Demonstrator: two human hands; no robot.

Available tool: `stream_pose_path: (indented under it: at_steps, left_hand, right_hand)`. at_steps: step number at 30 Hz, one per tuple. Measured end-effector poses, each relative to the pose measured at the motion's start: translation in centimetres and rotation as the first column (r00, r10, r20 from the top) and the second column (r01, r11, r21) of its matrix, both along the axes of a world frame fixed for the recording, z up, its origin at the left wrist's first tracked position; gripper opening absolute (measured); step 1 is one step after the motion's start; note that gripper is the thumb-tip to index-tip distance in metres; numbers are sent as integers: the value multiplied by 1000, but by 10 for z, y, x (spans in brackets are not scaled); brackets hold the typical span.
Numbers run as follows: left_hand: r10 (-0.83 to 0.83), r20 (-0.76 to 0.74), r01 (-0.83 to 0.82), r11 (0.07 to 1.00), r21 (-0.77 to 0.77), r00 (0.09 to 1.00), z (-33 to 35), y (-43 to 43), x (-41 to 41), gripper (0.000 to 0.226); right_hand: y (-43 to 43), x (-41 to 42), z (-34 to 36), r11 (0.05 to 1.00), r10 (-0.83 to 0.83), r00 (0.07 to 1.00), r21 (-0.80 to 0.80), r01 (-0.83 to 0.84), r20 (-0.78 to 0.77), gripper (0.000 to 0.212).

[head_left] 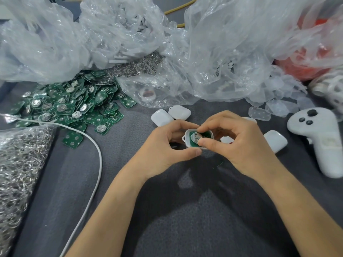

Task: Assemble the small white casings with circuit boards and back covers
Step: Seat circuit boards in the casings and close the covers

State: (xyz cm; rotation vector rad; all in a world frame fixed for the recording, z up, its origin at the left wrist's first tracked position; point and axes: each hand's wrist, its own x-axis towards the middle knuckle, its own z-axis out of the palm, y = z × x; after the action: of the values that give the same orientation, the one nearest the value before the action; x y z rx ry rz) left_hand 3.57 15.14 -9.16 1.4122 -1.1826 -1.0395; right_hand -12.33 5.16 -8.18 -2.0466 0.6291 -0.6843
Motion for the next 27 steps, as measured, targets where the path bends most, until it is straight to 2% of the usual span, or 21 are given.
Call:
stream_pose_path:
  at_steps: [7,13,18,22,27]
  left_hand:
    - [-4,7,4,1000,2,1000,0,-1,0,40]
    - [-16,4,16,1000,8,1000,0,0,0,40]
    - [-29,-90,30,999,12,996,-1,0,-1,40]
    - [-14,-127,16,1000,16,992,-2,-1,-5,36]
    - [21,-144,-19,1000,15,989,-2,-2,-4,29]
  right_hand:
    - [1,-1,5,997,-28,999,-68,27,-20,8]
    - [-1,-1,6,1000,11,999,-25,-13,-51,12]
    - [-2,-1,5,999,24,998,-28,-25,-55,13]
    - [-3,-1,2,998,17,998,67,-13,-62,17]
    - [-1,1,-3,975,-2,999,224,9,-34,35]
